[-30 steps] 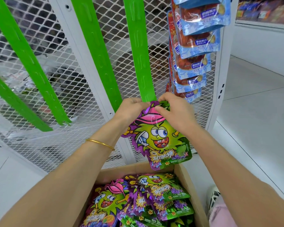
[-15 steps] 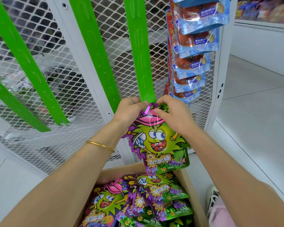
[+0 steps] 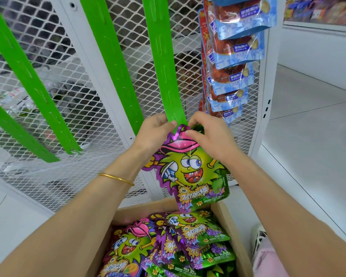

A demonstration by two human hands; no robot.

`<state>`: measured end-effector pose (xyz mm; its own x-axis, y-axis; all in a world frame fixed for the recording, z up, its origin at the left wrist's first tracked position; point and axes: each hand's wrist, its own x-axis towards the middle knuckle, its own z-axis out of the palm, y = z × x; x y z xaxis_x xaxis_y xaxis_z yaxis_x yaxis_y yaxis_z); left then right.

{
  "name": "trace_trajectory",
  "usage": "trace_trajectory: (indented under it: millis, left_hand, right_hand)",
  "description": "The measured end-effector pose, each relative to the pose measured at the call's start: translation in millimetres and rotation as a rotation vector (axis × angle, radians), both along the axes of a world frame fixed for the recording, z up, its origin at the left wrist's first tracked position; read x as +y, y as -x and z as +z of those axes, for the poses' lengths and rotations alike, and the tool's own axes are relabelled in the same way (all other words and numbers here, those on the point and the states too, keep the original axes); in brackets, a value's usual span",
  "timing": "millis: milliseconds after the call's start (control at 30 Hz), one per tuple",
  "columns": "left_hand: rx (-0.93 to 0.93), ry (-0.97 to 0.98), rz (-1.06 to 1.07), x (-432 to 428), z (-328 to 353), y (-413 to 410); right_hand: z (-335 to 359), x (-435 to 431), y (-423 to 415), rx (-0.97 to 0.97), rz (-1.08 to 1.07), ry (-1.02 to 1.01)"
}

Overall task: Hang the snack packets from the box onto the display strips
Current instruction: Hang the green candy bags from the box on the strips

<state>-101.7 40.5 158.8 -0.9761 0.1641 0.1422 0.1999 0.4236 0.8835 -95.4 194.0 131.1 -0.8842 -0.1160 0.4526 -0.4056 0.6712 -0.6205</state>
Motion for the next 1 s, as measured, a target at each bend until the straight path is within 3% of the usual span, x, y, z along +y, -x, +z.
trace_trajectory:
  millis: [267, 400, 633, 800, 1000]
  left_hand:
    - [0.032, -0.14, 0.057, -0.9, 2.1, 2.0]
    - [0.039, 0.002, 0.055, -8.4, 3.4, 11.6]
    - [0.008, -0.006, 0.052, -11.4, -6.0, 1.8]
    - [0.086, 0.127, 0.05, -12.2, -17.1, 6.2]
    - [0.188, 0.349, 0.071, -23.0, -30.9, 12.1]
  right_hand:
    - [-4.6, -1.1, -0.1, -0.076, 0.057, 0.063]
    - [-10.7, -7.4, -2.8, -0.098, 0.002, 0.01]
    - [-13.7, -6.1, -4.6, -0.163, -0.011, -0.113]
    - [-21.9, -6.8, -1.0, -0.224, -0.06, -0.067]
    - [-31.7, -9.3, -3.2, -0.06, -0.231, -0.08]
